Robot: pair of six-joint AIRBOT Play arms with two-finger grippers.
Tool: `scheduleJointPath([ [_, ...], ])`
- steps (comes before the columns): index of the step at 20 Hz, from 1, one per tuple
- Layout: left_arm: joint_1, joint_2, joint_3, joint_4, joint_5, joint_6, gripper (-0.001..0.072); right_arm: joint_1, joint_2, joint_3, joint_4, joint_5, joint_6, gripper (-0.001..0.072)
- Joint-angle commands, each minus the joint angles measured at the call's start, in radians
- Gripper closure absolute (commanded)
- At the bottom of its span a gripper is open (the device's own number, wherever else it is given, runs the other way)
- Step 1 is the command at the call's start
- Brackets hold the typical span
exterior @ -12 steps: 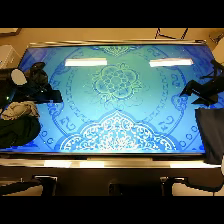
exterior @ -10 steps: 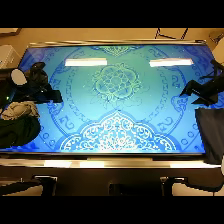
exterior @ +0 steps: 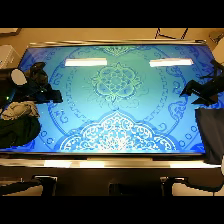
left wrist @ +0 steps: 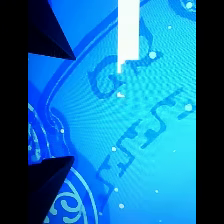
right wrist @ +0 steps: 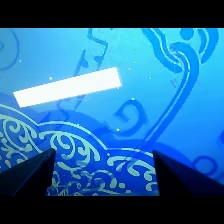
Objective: Fold the clothes and pants, and hang the long-sleeved shirts on hangers.
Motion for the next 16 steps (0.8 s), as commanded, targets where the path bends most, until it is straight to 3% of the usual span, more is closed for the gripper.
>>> scheduleJointPath([
  [1, 0.000, 0.000, 0.000, 0.000, 0.000, 0.000, 0.0000, 0.001, -0.001, 0.000, 0.000, 0.000, 0.000, 0.0018],
  [5, 0.000, -0.002, 0.000, -0.011, 0.053, -0.019, 0.0000, 0.001, -0.001, 0.000, 0.003, -0.008, 0.000, 0.0020],
  [13, 0.000, -0.002, 0.001, -0.061, 0.174, -0.019, 0.0000, 0.001, -0.001, 0.000, 0.004, -0.198, 0.000, 0.0021],
  [16, 0.018, 0.000, 0.047, 0.019, 0.088, -0.094, -0.0004, 0.001, -0.001, 0.000, -0.006, -0.240, -0.001, 0.0021],
])
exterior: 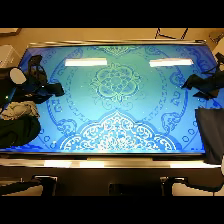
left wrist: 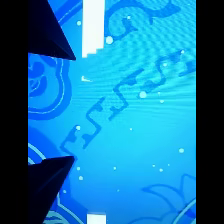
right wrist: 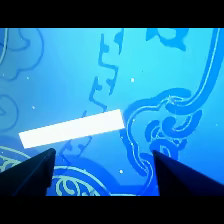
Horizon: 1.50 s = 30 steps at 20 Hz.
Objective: Fold the clothes and pants, and hang the long-sleeved shirts on hangers.
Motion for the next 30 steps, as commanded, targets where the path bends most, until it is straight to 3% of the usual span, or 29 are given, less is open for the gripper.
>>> scheduleJointPath([
  [1, 0.041, 0.001, 0.052, 0.152, -0.134, -0.104, -0.0003, 0.001, -0.001, 0.000, -0.015, -0.051, -0.005, 0.0021],
  [3, 0.152, 0.014, 0.064, 0.257, -0.332, -0.132, -0.0004, 0.001, -0.003, -0.001, -0.028, -0.004, -0.043, 0.0021],
  [5, 0.282, 0.059, -0.005, 0.249, -0.400, -0.121, -0.0004, 0.001, -0.011, -0.001, -0.028, 0.049, -0.057, 0.0021],
  [10, 0.489, 0.229, -0.409, 0.211, -0.141, -0.098, -0.0005, 0.001, -0.028, -0.003, -0.023, 0.123, -0.056, 0.0022],
  [15, 0.539, 0.182, -0.552, 0.163, 0.106, -0.035, -0.0005, 0.001, -0.027, -0.003, -0.020, 0.215, -0.004, 0.0022],
  [22, 0.537, 0.008, -0.551, 0.007, 0.148, 0.100, -0.0001, 0.002, -0.027, -0.003, -0.019, 0.281, 0.065, 0.0022],
  [23, 0.537, 0.005, -0.551, 0.008, 0.144, 0.106, 0.0038, 0.002, -0.027, -0.003, -0.019, 0.290, 0.065, 0.0022],
  [24, 0.539, 0.008, -0.548, 0.010, 0.129, 0.114, 0.0370, 0.002, -0.027, -0.003, -0.019, 0.299, 0.065, 0.0022],
  [25, 0.542, 0.015, -0.537, 0.005, 0.099, 0.140, 0.0625, 0.002, -0.027, -0.003, -0.019, 0.305, 0.065, 0.0022],
  [26, 0.542, 0.026, -0.516, 0.004, 0.062, 0.162, 0.0679, 0.002, -0.027, -0.003, -0.019, 0.304, 0.065, 0.0022],
  [28, 0.542, 0.088, -0.448, -0.041, -0.001, 0.216, 0.0684, 0.002, -0.027, -0.003, -0.020, 0.298, 0.064, 0.0022],
  [30, 0.538, 0.215, -0.382, -0.153, -0.002, 0.216, 0.0685, 0.002, -0.027, -0.003, -0.019, 0.273, 0.064, 0.0022],
])
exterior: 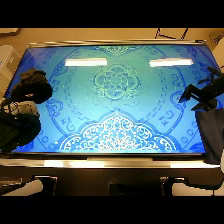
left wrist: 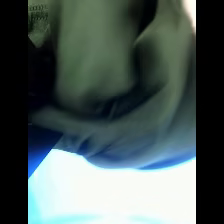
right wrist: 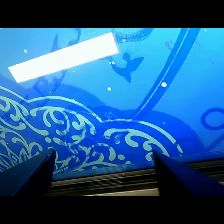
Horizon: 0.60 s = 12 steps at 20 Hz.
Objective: Fold the clothes and pants, and hang the long-sleeved shirts on hangers.
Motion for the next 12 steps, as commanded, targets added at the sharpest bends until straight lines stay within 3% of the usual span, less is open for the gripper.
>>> scheduleJointPath([
  [1, -0.013, 0.187, 0.098, -0.187, -0.020, 0.043, 0.0686, 0.001, 0.000, 0.000, 0.000, -0.029, 0.003, 0.0022],
  [4, -0.118, 0.450, 0.136, -0.409, 0.085, 0.030, 0.0687, 0.000, 0.000, 0.000, 0.000, -0.042, 0.002, 0.0022],
  [7, -0.337, 0.629, 0.135, -0.592, 0.290, -0.010, 0.0687, 0.000, 0.000, 0.000, 0.000, -0.041, -0.007, 0.0022],
  [12, -0.839, 0.614, 0.135, -0.605, 0.654, -0.092, 0.0687, 0.000, 0.023, 0.000, -0.001, -0.032, -0.051, 0.0021],
])
